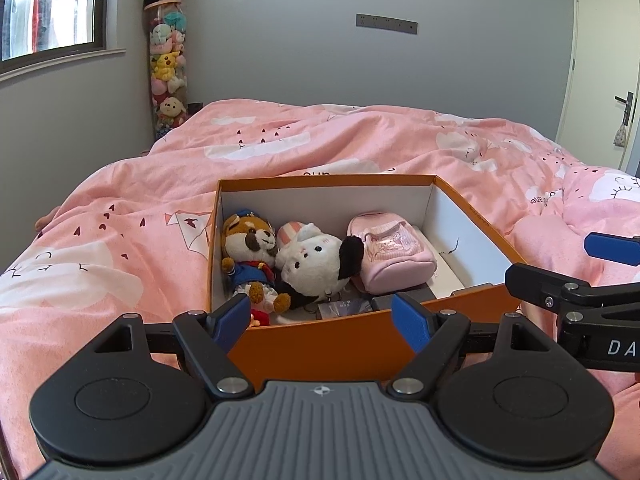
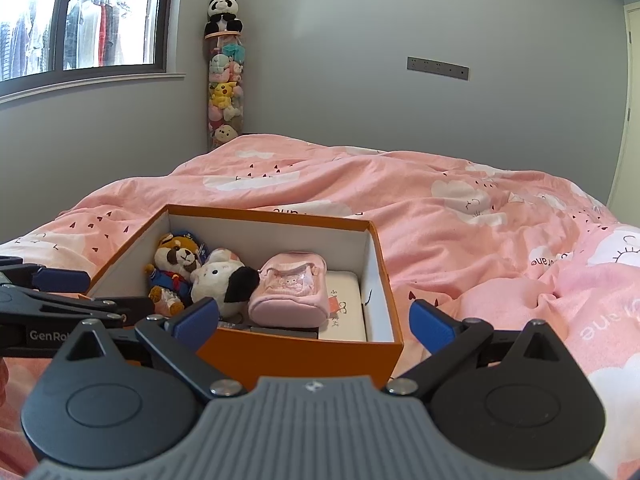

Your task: Organize objects

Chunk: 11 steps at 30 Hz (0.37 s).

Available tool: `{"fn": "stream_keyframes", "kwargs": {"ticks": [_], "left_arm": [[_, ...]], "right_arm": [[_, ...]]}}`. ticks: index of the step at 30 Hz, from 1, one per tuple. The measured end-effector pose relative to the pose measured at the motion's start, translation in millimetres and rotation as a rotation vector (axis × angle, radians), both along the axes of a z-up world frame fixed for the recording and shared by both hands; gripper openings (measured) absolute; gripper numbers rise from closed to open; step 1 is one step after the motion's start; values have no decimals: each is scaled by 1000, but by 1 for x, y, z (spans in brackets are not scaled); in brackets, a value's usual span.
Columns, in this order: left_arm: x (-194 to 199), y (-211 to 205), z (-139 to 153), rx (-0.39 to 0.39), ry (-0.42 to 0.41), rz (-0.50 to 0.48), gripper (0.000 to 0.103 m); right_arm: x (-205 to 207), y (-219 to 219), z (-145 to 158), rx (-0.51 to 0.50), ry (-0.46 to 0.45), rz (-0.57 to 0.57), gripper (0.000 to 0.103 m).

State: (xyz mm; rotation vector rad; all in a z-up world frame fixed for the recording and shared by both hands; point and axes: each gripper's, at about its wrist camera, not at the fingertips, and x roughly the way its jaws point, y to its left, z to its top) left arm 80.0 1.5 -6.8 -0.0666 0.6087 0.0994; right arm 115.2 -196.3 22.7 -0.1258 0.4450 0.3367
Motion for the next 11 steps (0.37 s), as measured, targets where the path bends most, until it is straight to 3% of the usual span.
{"fn": "stream_keyframes", "kwargs": {"ticks": [11], "left_arm": [[0,1,0,-4,0,3,94]], "right_arm": [[0,-1,-1,-3,4,4,101]]}}
